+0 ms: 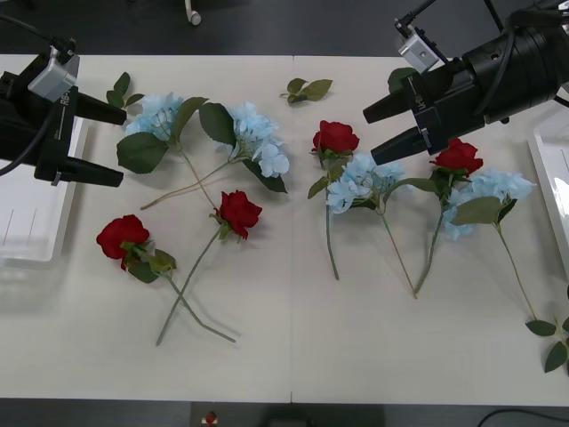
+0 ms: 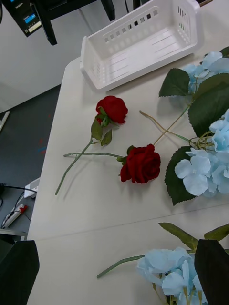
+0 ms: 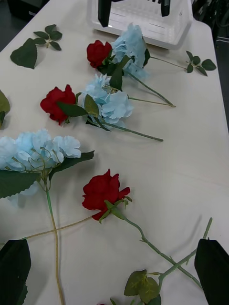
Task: Put the red flowers into the right box and the blue flowers into the left box
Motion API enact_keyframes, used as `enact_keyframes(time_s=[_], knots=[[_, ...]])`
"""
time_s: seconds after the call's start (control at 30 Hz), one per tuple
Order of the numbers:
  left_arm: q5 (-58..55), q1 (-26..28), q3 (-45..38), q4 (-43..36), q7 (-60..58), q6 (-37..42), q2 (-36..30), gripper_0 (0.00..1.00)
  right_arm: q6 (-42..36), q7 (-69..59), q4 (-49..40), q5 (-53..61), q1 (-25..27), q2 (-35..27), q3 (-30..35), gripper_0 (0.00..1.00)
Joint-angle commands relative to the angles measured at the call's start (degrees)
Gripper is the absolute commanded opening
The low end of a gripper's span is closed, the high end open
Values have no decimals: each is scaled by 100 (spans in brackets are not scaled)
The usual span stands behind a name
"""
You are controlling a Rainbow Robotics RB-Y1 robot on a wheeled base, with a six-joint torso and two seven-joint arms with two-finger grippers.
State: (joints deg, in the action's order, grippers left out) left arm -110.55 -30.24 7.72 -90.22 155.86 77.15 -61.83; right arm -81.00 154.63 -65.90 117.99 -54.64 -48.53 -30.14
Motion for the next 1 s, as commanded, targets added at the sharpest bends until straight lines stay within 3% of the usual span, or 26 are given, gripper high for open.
enact_keyframes(time_s=[0.03, 0.13, 0.33, 0.37, 0.4, 0.7, 0.8, 1.0], knots=[[236, -43, -96, -13, -86, -174, 136, 100, -12, 37, -37, 39, -117, 10, 16, 95], [596, -78, -96, -101, -319, -279, 241, 100, -12, 37, -37, 39, -117, 10, 16, 95], [1546, -78, -96, -514, -1884, -648, 356, 100, -12, 37, -37, 39, -117, 10, 16, 95], [1880, -78, -96, -663, -2420, -736, 382, 100, -12, 37, -37, 39, -117, 10, 16, 95], [2099, -78, -96, -734, -2780, -763, 417, 100, -21, 37, 60, -40, 481, 204, -194, 95], [4042, -202, 115, -1296, -6067, -675, 813, 100, 41, -504, -19, 13, 375, 46, -379, 95], [4384, -342, 458, -1287, -7227, -666, 874, 100, -126, -1612, -450, -224, 252, -174, -379, 95], [5158, -729, 1135, -1024, -8933, -666, 1155, 100, -91, -5338, -2401, -716, 287, -1035, -370, 95]])
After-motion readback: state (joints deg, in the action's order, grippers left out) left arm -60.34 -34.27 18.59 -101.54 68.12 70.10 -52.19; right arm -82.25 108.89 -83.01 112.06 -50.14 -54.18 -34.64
